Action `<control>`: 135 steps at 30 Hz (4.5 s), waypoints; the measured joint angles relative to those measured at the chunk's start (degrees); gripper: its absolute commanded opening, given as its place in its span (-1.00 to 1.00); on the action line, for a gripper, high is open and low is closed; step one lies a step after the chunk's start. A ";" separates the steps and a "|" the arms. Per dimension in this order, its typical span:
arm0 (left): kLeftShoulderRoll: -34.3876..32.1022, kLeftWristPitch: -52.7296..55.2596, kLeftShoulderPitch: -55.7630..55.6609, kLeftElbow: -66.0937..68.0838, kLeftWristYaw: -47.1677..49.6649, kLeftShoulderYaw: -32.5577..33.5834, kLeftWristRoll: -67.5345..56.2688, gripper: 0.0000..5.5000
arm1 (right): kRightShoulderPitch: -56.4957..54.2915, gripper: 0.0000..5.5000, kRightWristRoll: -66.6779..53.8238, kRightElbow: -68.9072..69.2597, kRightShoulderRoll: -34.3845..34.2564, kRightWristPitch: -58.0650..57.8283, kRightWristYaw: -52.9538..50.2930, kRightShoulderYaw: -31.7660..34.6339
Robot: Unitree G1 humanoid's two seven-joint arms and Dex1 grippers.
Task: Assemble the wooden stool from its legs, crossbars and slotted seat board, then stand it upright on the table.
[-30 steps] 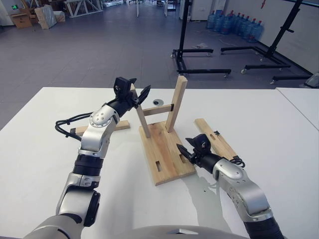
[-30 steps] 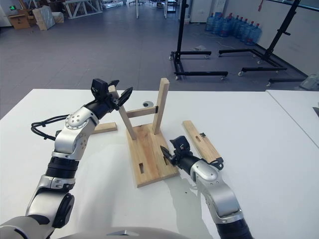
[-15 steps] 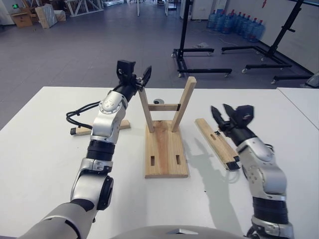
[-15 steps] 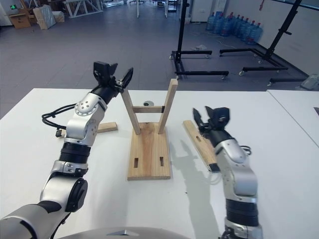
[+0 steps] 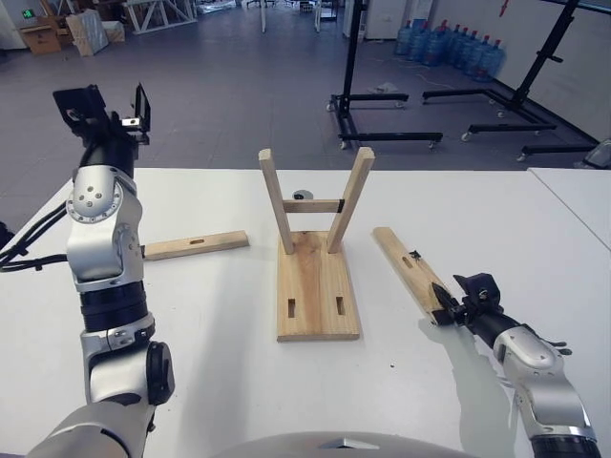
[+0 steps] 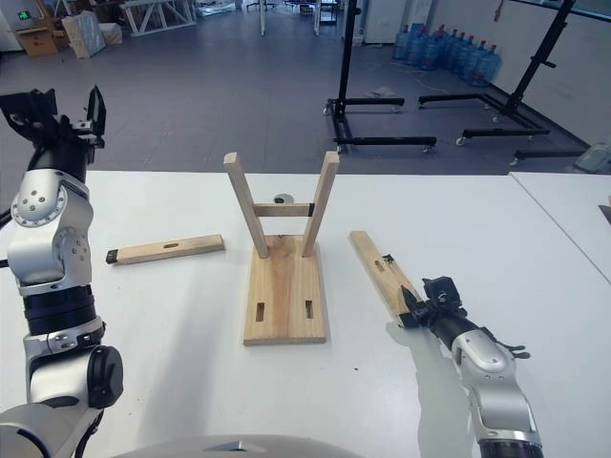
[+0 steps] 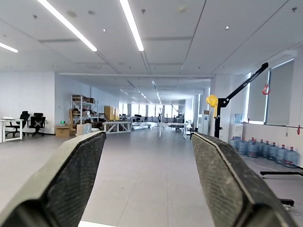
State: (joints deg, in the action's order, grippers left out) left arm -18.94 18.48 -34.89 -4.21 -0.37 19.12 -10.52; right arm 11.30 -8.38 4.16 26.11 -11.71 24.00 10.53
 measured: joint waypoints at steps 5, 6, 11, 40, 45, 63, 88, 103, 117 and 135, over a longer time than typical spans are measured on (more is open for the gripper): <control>0.05 -0.01 0.04 0.20 0.70 -0.28 0.08 0.20 | 1.52 -0.11 -0.66 3.81 -1.92 -1.10 0.05 -2.72; 0.15 -0.01 0.14 0.15 0.78 -0.32 0.06 0.20 | 1.45 -0.11 -0.66 3.81 -1.92 -1.23 -0.07 -2.65; 1.02 0.29 1.52 -0.05 1.01 -1.04 0.05 0.20 | -0.06 -0.11 -4.12 2.94 -2.92 -1.17 -2.28 2.92; 1.65 2.66 0.98 -2.05 -0.52 -3.30 -2.15 0.20 | -6.06 -0.53 -1.61 -6.36 -1.32 1.62 -4.37 1.07; 3.36 13.70 -7.57 -8.54 -5.02 -1.22 -19.77 0.20 | -22.35 -0.53 3.82 10.05 -2.40 6.82 -15.16 2.12; 18.38 32.00 -3.07 -15.60 14.14 -5.65 -70.65 0.08 | -24.15 -0.53 8.10 24.89 -8.23 9.19 -6.89 -19.95; 11.18 27.13 -2.97 -15.79 11.60 -9.21 -71.92 -0.86 | -20.82 -0.15 0.78 27.02 -11.65 2.43 -4.32 -20.17; -20.19 -3.04 -12.97 21.87 -6.53 -8.73 -22.42 -0.86 | -18.94 -0.15 -1.63 27.68 -12.35 -0.08 -7.74 -14.07; -10.30 -26.17 -6.13 64.94 -17.32 -15.49 -1.84 -0.86 | -17.49 -0.15 0.49 25.82 -12.05 -0.07 -8.78 -13.86; -7.83 12.47 29.76 -5.17 -16.08 -7.36 -14.09 -0.86 | -14.13 -0.15 2.27 28.04 -13.10 -0.88 -11.21 -14.08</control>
State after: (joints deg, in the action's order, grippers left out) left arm -26.77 30.95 -5.13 -9.38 -16.46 11.77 -24.61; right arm -2.84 -6.11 32.20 13.01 -12.58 12.79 -3.55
